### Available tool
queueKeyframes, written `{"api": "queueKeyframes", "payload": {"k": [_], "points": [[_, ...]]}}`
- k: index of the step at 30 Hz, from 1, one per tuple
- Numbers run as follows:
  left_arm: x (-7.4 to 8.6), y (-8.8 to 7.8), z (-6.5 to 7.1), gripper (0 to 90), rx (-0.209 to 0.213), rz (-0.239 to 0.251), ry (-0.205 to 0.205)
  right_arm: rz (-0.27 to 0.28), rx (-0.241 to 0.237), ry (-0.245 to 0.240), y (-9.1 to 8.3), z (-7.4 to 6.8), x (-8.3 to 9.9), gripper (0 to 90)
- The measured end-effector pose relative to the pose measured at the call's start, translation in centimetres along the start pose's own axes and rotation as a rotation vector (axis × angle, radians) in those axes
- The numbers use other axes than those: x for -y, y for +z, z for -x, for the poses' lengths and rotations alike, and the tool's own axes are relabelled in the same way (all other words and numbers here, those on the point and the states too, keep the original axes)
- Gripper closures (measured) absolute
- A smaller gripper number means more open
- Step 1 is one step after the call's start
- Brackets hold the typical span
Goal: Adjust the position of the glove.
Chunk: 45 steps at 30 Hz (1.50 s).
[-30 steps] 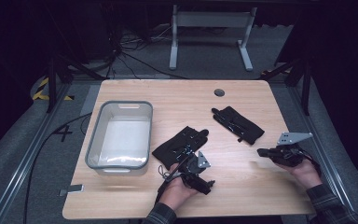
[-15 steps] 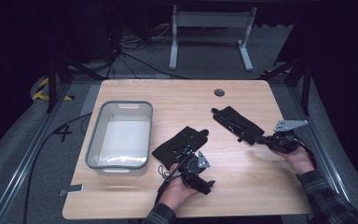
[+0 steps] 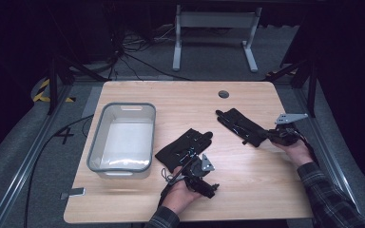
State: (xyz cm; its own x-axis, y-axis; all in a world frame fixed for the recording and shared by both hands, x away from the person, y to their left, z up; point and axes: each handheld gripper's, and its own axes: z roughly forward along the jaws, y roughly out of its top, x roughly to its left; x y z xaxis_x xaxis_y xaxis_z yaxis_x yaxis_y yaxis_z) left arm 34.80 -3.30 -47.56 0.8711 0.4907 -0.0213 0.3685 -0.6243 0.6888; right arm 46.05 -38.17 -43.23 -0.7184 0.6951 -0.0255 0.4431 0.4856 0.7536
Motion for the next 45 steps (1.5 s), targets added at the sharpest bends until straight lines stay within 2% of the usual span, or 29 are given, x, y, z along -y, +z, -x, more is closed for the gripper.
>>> {"api": "queueKeyframes", "payload": {"k": [10,20,28,45], "points": [[0.0,0.0,0.0,0.0,0.0,0.0,0.0,-0.05,0.0,0.01,1.9,0.9,0.3,89.9],[0.0,0.0,0.0,0.0,0.0,0.0,0.0,-0.058,-0.014,0.007,1.7,0.7,0.6,90.0],[0.0,0.0,0.0,0.0,-0.001,0.0,0.0,-0.065,-0.035,-0.008,1.2,0.0,1.1,90.0],[0.0,-0.1,0.0,0.0,0.0,-0.002,0.005,-0.091,-0.112,-0.041,-1.1,-3.4,2.8,90.0]]}}
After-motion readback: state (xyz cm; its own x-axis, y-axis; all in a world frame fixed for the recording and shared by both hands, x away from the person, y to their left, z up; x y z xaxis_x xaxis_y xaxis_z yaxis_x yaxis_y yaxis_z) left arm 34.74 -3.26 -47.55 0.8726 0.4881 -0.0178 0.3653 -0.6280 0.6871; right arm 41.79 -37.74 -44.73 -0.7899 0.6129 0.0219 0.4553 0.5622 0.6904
